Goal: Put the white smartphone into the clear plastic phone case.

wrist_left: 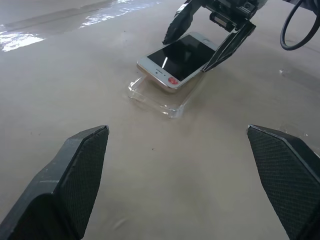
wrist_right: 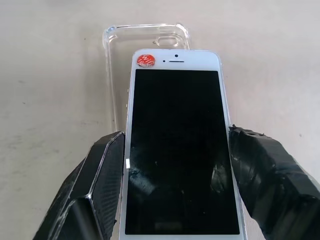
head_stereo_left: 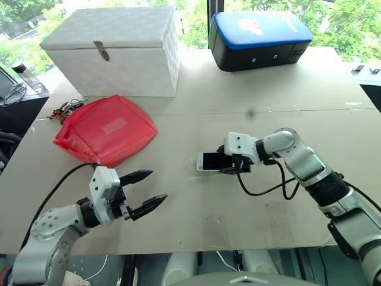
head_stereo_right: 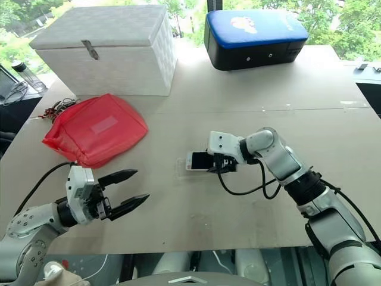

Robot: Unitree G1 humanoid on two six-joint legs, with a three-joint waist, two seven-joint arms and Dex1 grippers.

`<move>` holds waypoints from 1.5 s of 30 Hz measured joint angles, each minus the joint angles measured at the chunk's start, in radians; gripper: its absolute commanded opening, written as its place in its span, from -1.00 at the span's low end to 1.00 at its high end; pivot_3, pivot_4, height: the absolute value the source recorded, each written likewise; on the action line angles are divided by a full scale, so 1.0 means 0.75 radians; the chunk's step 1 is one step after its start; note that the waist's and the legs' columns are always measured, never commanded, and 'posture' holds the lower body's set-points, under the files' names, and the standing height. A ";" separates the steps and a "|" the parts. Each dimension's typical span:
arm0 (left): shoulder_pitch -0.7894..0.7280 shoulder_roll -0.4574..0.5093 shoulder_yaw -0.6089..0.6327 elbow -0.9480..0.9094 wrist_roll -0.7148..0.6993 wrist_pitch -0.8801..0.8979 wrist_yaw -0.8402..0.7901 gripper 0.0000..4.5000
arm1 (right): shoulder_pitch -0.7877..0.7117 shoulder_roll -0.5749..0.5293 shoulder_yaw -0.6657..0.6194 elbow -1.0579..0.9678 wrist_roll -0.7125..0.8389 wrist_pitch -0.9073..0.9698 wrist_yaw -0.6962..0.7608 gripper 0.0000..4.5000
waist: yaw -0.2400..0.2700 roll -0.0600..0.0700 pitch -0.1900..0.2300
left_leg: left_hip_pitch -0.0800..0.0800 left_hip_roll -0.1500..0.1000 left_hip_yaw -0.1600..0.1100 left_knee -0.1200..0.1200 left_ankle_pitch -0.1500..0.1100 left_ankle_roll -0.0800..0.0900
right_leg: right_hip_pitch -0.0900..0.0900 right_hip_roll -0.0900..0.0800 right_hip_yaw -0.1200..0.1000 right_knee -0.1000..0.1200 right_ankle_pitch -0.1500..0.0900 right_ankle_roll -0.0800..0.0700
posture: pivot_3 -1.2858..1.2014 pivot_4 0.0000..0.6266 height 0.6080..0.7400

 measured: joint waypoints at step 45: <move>0.001 -0.039 -0.147 -0.005 0.100 -0.064 0.114 1.00 | -0.236 0.143 0.122 0.401 -0.242 -0.466 0.310 0.99 | 0.008 -0.005 -0.007 | 0.026 0.001 0.000 -0.009 0.000 0.000 | 0.023 0.000 0.001 -0.005 0.000 -0.002 | 0.03 -0.52 1.00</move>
